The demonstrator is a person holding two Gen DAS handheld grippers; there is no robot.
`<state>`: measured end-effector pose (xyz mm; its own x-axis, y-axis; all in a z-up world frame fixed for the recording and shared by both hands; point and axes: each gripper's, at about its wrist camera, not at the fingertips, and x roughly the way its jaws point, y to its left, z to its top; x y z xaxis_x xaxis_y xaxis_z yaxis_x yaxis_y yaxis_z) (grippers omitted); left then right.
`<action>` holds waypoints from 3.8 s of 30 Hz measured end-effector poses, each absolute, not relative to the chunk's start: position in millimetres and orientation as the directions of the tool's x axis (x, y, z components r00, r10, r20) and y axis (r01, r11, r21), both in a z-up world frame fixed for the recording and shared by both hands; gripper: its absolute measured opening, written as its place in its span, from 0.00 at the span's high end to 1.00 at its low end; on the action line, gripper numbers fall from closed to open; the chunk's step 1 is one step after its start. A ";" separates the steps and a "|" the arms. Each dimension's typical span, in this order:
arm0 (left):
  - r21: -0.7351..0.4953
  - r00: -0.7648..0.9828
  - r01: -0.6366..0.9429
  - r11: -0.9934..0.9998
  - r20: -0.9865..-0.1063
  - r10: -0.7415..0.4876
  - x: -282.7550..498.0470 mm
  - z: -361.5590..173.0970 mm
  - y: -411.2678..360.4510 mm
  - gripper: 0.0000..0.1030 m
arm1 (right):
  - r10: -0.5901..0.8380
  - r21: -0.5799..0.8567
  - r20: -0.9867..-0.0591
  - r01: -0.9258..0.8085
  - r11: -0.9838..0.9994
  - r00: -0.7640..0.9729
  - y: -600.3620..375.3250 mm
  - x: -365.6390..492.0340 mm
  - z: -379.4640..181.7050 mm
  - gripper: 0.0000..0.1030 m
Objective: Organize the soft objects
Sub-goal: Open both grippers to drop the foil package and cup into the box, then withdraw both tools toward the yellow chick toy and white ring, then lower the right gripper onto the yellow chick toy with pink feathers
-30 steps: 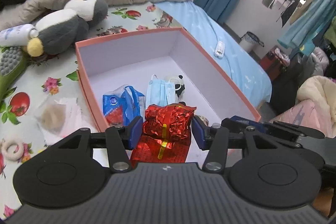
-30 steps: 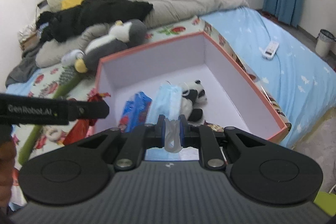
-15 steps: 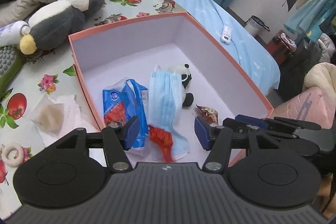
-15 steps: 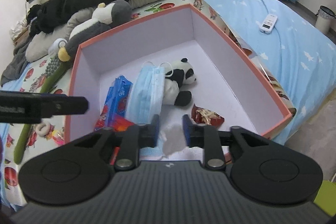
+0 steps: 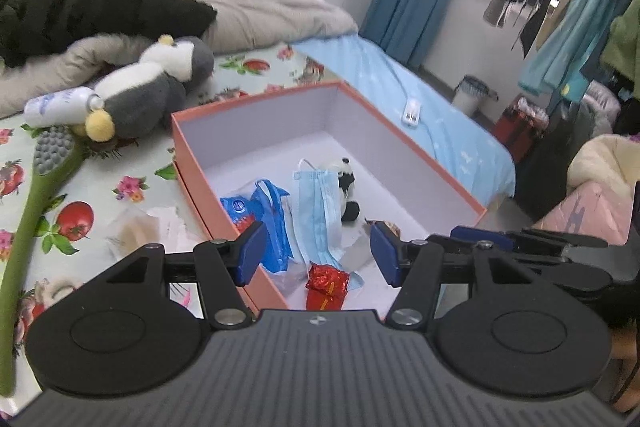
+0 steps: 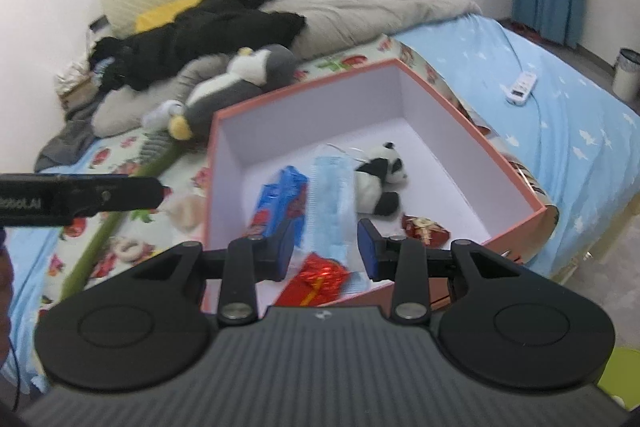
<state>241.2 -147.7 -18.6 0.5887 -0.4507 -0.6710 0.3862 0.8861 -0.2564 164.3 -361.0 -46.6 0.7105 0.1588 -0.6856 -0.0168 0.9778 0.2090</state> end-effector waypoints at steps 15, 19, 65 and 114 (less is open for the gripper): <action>-0.286 0.721 0.295 0.912 -0.560 -0.408 137.6 -7.9 -81.1 0.39 | 0.156 0.217 -0.598 -0.029 0.976 0.787 -323.2 88.5 -37.3 0.63; -0.278 0.726 0.261 0.925 -0.574 -0.378 108.2 -20.5 -75.4 0.39 | 0.188 0.232 -0.590 -0.058 0.971 0.785 -311.3 72.5 -38.5 0.63; -0.117 0.678 -0.116 0.986 -0.735 -0.007 150.3 -134.8 69.3 0.39 | 0.304 0.190 -0.719 -0.245 0.951 0.624 -152.9 147.9 -133.7 0.63; -0.137 0.603 -0.045 0.990 -0.793 -0.083 291.9 -208.0 79.2 0.88 | 0.404 0.184 -0.738 -0.415 0.891 0.541 -115.2 241.9 -193.3 0.68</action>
<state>291.9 79.2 -208.0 0.6031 -0.0828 -0.7934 -0.0448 0.9895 -0.1374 241.9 -115.2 -193.3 0.5407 0.4042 -0.7378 -0.4152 0.8910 0.1838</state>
